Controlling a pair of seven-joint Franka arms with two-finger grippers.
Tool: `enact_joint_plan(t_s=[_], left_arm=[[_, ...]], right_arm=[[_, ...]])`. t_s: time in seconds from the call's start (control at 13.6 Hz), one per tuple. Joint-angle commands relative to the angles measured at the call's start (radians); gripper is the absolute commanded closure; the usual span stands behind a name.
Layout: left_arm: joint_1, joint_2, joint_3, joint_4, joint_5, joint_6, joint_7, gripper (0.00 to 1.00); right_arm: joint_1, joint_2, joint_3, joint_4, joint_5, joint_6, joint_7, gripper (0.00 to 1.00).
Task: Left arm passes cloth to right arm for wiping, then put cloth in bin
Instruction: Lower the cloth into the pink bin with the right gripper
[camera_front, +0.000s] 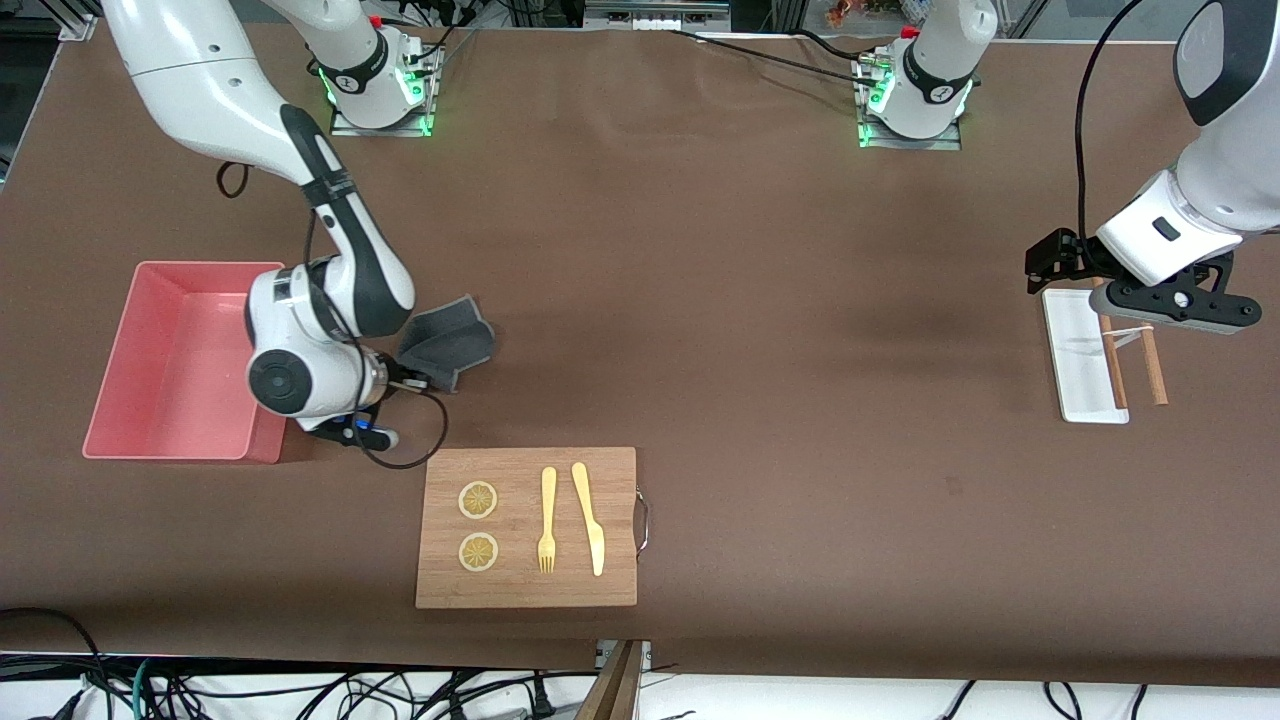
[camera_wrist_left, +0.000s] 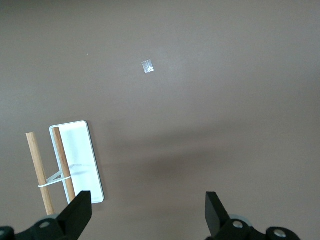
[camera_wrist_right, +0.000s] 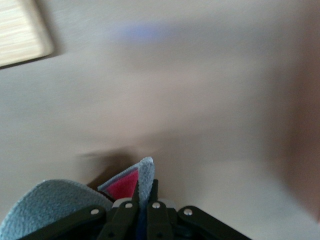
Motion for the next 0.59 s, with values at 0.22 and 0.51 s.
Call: enact_joint_plan(t_s=[0.22, 0.51], left_arm=[[-0.001, -0.018, 0.007, -0.015, -0.015, -0.003, 0.023, 0.0], [0.0, -0.018, 0.007, -0.015, -0.017, -0.004, 0.025, 0.0]], right_arm=[[-0.026, -0.165, -0.026, 0.053, -0.01, -0.262, -0.085, 1.0], [-0.111, -0.258, -0.032, 0.191, -0.048, -0.545, -0.236, 1.0]])
